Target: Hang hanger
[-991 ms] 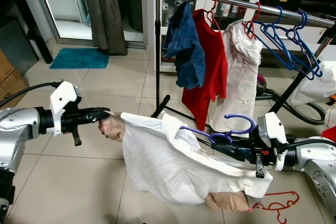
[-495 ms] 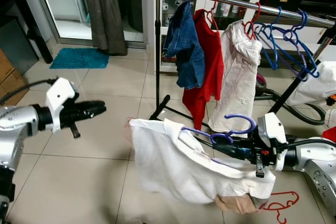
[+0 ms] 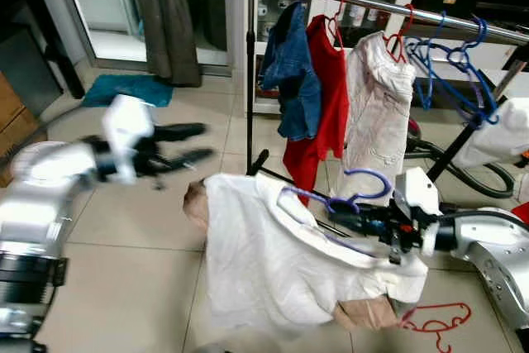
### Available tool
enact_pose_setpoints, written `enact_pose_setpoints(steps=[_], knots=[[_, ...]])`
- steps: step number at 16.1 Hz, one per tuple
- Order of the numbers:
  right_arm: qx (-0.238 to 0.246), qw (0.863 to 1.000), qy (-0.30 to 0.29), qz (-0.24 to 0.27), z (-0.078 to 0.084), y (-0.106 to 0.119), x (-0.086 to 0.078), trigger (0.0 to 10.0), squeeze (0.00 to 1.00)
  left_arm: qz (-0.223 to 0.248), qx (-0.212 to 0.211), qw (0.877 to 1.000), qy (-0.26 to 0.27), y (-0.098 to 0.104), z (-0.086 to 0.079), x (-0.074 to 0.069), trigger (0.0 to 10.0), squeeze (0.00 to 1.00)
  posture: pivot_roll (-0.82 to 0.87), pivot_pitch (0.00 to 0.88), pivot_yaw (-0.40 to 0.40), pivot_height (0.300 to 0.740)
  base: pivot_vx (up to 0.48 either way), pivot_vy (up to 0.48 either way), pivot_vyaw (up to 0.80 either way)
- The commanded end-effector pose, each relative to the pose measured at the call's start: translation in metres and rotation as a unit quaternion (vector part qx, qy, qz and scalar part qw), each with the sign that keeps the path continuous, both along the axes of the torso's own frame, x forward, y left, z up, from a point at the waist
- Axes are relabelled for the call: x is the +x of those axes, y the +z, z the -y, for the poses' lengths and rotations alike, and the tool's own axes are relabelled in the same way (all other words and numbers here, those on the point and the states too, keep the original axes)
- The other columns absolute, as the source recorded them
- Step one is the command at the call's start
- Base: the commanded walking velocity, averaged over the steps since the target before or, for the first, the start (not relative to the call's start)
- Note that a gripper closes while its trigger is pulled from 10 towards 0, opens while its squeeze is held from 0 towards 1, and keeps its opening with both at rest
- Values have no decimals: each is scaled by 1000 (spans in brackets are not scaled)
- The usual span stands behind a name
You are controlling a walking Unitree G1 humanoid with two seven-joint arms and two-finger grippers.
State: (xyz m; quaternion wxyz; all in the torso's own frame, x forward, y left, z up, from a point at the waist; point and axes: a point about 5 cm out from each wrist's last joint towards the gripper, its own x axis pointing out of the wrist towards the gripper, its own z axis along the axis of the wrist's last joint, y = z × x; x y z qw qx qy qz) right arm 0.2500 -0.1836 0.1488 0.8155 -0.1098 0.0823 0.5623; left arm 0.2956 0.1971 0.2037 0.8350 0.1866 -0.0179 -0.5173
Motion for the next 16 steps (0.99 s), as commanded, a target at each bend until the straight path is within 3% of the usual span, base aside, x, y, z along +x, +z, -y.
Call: enact_pose_setpoints(steps=[1, 3, 6, 8, 9, 10, 11, 12, 14, 15, 16], knots=[[-6, 1000, -24, 13, -2, 5, 8, 10000, 0, 2, 13, 1000, -22, -9, 19, -2, 10000, 1000, 46, 0, -8, 740, 0, 0, 0], [-3, 999, -48, 14, -5, 5, 13, 10000, 0, -8, -11, 999, -37, -18, 45, -2, 10000, 1000, 44, 0, -10, 740, 0, 0, 0], [-8, 998, -67, 12, -6, 4, 16, 10000, 0, -23, -38, 998, -50, -21, 57, -6, 10000, 1000, 33, 0, -5, 740, 0, 0, 0], [-6, 996, -93, 14, -9, 7, 22, 10000, 0, 4, -18, 999, -36, -27, 69, -4, 10000, 1000, 29, 0, 0, 740, 0, 0, 0], [-5, 995, -99, 14, -11, 8, 22, 10000, 0, 22, -6, 1000, -4, -32, 72, 0, 10000, 651, 29, 0, 3, 740, 0, 0, 0], [-5, 995, -102, 14, -12, 8, 22, 10000, 0, 21, -5, 999, 25, -35, 74, 2, 10000, 204, 27, 0, 5, 740, 0, 0, 0], [-5, 994, -110, 12, -13, 7, 22, 10000, 0, 9, 6, 998, 62, -40, 75, 4, 10000, 0, 29, 0, 6, 740, 0, 0, 0], [-2, 993, -116, 13, -14, 8, 23, 10000, 0, -11, -6, 993, 116, -43, 74, 8, 10000, 0, 30, 0, 6, 740, 0, 0, 0], [3, 993, -119, 12, -17, 9, 23, 10000, 0, -37, -38, 984, 172, -46, 75, 13, 10000, 0, 34, 0, 3, 740, 0, 0, 0], [4, 993, -117, 12, -19, 9, 23, 10000, 0, -57, -72, 976, 196, -48, 76, 16, 3412, 0, 35, 0, -1, 740, 0, 0, 0], [5, 993, -116, 12, -20, 9, 22, 10000, 0, -67, -87, 973, 201, -49, 77, 17, 2078, 0, 35, 0, -1, 740, 0, 0, 0]])
